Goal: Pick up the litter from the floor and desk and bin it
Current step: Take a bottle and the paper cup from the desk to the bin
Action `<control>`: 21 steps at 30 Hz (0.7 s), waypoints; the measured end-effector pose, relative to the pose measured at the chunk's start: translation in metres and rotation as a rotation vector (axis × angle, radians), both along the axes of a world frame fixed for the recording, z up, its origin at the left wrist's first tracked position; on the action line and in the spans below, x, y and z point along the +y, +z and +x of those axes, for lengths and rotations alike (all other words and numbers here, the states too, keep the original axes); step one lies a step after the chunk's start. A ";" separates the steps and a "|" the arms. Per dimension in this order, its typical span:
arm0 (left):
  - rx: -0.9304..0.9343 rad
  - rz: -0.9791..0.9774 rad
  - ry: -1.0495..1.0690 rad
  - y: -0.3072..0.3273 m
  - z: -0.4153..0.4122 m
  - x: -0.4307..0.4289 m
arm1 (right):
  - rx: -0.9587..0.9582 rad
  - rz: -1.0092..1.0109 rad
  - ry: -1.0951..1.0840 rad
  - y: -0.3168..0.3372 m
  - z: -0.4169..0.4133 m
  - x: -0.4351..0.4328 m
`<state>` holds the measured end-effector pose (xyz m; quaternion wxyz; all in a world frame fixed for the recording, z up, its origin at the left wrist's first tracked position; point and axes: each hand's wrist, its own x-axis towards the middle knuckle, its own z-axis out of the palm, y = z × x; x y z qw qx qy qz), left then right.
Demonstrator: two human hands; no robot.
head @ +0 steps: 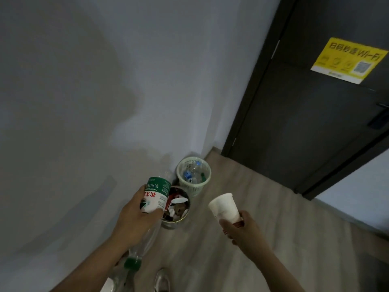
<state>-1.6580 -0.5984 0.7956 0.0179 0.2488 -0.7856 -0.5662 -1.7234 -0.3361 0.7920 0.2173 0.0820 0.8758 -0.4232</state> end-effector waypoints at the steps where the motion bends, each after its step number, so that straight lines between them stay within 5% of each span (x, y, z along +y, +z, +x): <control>1: -0.026 -0.010 -0.010 -0.002 -0.012 -0.005 | -0.012 0.029 -0.004 -0.004 -0.012 -0.007; 12: -0.279 -0.036 -0.118 -0.075 -0.138 -0.065 | -0.196 0.160 0.077 -0.102 -0.144 -0.089; 21: -0.459 -0.124 -0.090 -0.188 -0.192 -0.075 | -0.334 0.211 0.195 -0.247 -0.222 -0.116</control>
